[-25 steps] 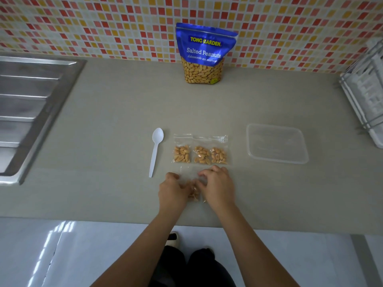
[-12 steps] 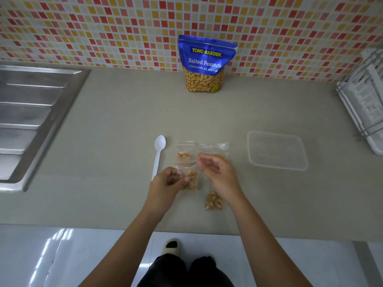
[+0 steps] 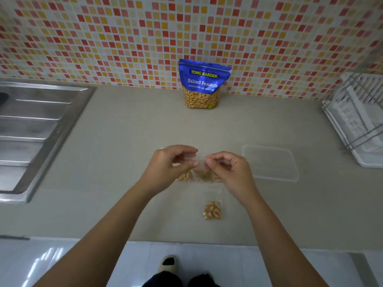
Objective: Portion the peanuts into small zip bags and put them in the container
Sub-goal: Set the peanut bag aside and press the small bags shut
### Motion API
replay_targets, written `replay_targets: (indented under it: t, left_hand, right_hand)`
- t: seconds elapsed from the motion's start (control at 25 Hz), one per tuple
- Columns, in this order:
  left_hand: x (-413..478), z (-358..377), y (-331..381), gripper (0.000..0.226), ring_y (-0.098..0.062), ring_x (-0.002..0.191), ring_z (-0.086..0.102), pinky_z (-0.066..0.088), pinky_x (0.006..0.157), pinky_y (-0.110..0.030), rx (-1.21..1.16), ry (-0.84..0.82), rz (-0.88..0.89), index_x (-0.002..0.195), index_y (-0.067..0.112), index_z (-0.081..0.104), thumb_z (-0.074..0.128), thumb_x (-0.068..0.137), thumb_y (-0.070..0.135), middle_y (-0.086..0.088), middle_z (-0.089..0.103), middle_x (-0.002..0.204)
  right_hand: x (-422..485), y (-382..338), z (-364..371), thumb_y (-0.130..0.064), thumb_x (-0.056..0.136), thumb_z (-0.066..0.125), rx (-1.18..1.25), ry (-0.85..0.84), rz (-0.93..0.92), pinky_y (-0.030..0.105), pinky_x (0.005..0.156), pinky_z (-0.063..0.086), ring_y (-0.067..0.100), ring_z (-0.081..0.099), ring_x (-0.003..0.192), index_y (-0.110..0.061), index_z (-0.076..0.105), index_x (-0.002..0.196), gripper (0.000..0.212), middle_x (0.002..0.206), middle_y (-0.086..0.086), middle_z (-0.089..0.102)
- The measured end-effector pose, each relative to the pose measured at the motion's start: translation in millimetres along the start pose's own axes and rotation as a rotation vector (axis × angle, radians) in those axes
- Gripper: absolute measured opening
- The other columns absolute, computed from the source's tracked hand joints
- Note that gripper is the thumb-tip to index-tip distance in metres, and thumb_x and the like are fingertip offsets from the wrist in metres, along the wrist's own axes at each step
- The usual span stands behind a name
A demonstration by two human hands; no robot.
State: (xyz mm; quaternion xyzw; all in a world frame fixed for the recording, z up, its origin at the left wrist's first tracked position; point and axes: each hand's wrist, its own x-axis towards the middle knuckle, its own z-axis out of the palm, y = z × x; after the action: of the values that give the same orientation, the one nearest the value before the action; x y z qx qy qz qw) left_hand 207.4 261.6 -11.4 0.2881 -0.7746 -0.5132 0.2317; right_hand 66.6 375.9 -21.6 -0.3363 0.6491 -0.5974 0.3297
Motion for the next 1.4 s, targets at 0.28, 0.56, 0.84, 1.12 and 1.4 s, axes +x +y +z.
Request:
replay_targets:
  t: [0.28, 0.56, 0.84, 1.12, 1.4]
  left_hand:
    - [21, -9, 10, 0.016, -0.009, 0.073, 0.055, 0.036, 0.063, -0.003, 0.393, -0.099, 0.378, 0.082, 0.011, 0.073, 0.068, 0.079, 0.025, -0.002, 0.063, 0.071]
    - [25, -19, -2, 0.011, -0.012, 0.077, 0.056, 0.041, 0.069, -0.013, 0.304, -0.239, 0.279, 0.084, 0.011, 0.074, 0.072, 0.08, 0.02, 0.006, 0.063, 0.075]
    - [23, -26, -15, 0.016, 0.0, 0.069, 0.053, 0.037, 0.062, -0.007, 0.415, -0.228, 0.275, 0.078, 0.008, 0.07, 0.07, 0.082, 0.024, 0.014, 0.056, 0.068]
    - [-20, -2, -32, 0.005, -0.004, 0.078, 0.062, 0.053, 0.074, -0.021, -0.448, -0.218, -0.28, 0.09, 0.016, 0.057, 0.06, 0.089, 0.012, 0.009, 0.066, 0.078]
    - [-50, 36, -79, 0.016, -0.014, 0.066, 0.059, 0.054, 0.07, -0.025, -0.238, -0.01, -0.558, 0.095, 0.012, 0.061, 0.07, 0.082, 0.015, -0.003, 0.063, 0.072]
  right_hand:
    - [-10, -6, 12, -0.011, 0.082, 0.069, -0.057, 0.098, -0.115, 0.024, 0.069, 0.056, 0.014, 0.071, 0.073, -0.026, 0.069, 0.075, 0.016, 0.076, -0.004, 0.073]
    - [-21, -1, 31, -0.01, 0.082, 0.067, -0.174, 0.223, -0.105, 0.018, 0.053, 0.043, 0.003, 0.056, 0.055, -0.026, 0.065, 0.067, 0.021, 0.061, -0.014, 0.065]
    - [-22, 2, 36, -0.012, 0.082, 0.069, -0.158, 0.212, -0.064, 0.017, 0.054, 0.045, 0.006, 0.057, 0.055, -0.02, 0.067, 0.07, 0.014, 0.062, -0.004, 0.066]
    - [-6, 17, 30, -0.01, 0.084, 0.067, 0.225, 0.205, 0.133, 0.021, 0.059, 0.053, 0.009, 0.061, 0.059, -0.018, 0.067, 0.077, 0.011, 0.063, -0.002, 0.066]
    - [2, 73, 31, -0.013, 0.079, 0.071, -0.323, 0.121, 0.174, 0.005, 0.062, 0.043, -0.005, 0.058, 0.058, -0.016, 0.071, 0.081, 0.004, 0.068, -0.011, 0.065]
